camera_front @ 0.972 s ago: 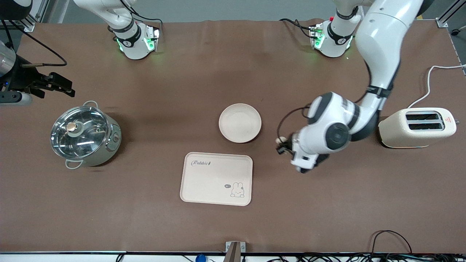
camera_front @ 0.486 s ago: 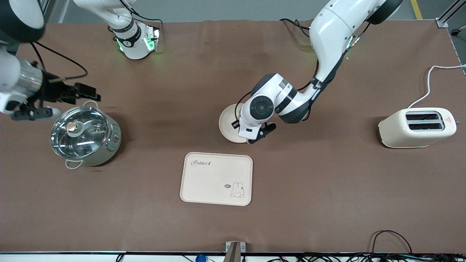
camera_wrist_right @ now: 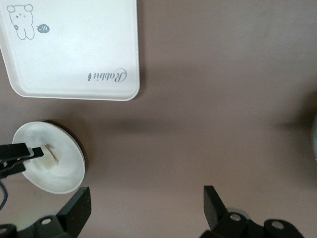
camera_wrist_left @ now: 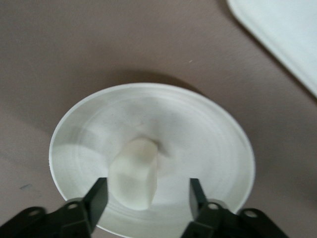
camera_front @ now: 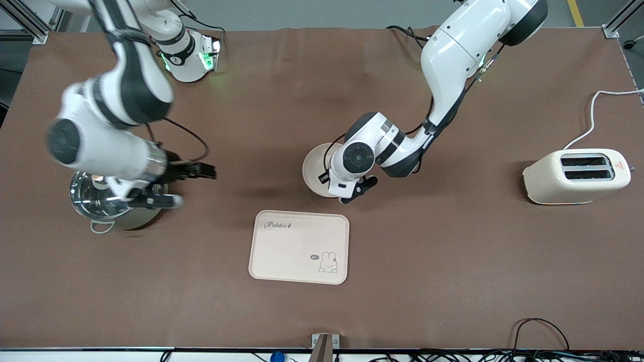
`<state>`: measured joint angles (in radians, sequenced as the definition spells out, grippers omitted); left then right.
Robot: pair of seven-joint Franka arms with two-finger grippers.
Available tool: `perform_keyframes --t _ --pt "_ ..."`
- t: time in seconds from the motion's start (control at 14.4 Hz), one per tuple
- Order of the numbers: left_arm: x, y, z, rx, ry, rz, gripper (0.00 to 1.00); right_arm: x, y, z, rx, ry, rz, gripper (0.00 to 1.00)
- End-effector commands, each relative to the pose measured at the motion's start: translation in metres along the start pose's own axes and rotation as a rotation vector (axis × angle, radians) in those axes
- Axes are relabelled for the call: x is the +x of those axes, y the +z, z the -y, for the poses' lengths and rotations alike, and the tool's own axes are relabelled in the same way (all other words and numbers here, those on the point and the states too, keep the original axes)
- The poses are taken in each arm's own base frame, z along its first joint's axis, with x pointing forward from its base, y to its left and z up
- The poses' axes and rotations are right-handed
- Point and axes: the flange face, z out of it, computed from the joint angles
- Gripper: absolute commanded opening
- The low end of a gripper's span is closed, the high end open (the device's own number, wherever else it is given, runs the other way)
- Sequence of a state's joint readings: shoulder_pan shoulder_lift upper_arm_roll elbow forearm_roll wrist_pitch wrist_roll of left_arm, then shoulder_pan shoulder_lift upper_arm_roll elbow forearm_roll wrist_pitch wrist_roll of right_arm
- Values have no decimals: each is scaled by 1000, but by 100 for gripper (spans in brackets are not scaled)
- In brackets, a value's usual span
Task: Place bun in plate and plate on tray
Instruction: 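Release the bun onto the plate while the right gripper reaches the plate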
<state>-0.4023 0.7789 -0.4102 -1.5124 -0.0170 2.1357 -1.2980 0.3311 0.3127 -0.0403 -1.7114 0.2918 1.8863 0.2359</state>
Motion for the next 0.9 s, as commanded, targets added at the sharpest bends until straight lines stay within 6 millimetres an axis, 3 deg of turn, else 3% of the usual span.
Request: perform_keyframes --t 0.0,0.14,0.28,0.42,0.56,0.69,0.83 --pt "0 -47 -7 -57 8 -48 100 9 43 15 46 44 28 100" --pt "-2 -103 -7 -122 18 -95 100 7 82 30 79 56 27 100" --pt "28 -166 15 -153 47 -149 100 -4 127 49 75 45 -13 100" --pt "51 -225 36 -157 191 -232 100 -14 169 71 94 45 -43 100" --pt "89 -269 69 -95 296 -283 100 -25 198 95 107 34 -53 100" --pt "115 -300 102 5 373 -334 100 -27 227 103 112 43 -73 100" --pt "149 -344 151 25 365 -359 100 -40 249 123 115 27 -86 97"
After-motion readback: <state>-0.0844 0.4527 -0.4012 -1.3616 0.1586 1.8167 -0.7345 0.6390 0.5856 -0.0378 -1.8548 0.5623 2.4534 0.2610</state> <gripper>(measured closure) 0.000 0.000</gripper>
